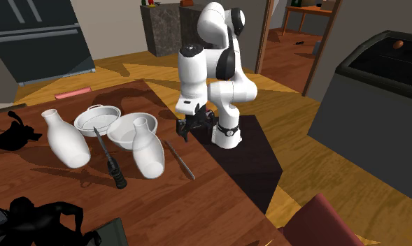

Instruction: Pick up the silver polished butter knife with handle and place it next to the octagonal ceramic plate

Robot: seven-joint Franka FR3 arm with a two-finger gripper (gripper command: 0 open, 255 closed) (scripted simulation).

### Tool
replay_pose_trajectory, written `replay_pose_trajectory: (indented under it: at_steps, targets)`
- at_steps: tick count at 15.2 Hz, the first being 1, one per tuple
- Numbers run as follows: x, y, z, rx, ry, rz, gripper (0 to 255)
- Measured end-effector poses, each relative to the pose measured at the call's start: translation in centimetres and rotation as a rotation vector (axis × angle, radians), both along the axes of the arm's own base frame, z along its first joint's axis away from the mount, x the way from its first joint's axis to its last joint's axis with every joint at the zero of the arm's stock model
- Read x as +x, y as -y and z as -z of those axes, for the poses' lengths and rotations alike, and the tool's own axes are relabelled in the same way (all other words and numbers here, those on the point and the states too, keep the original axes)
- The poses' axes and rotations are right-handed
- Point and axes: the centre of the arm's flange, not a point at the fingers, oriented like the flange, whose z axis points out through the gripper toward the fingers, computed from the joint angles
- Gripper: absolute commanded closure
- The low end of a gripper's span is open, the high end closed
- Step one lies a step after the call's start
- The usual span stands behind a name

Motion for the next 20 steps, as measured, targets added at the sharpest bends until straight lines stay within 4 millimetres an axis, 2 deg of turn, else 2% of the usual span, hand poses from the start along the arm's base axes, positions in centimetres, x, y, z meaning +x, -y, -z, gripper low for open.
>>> replay_pose_trajectory:
  at_steps: [1, 6, 7, 10, 13, 15, 17, 20]
  targets:
    - [0.1, 0.6, 0.8, 0.0, 0.007, -0.019, 0]
    - [0.7, 6.2, 4.9, 0.0, 0.041, -0.108, 0]
    - [1.2, 6.6, 5.0, -0.005, 0.052, -0.123, 0]
    - [2.1, 6.9, 5.4, -0.023, 0.083, -0.141, 0]
    - [3.6, 7.5, 5.7, -0.111, 0.254, -0.136, 0]
    - [3.3, 8.2, 7.2, -0.079, 0.192, -0.129, 0]
    - [1.9, 7.2, 8.9, -0.022, 0.086, -0.131, 0]
    - [1.5, 6.9, 9.5, -0.005, 0.053, -0.131, 0]
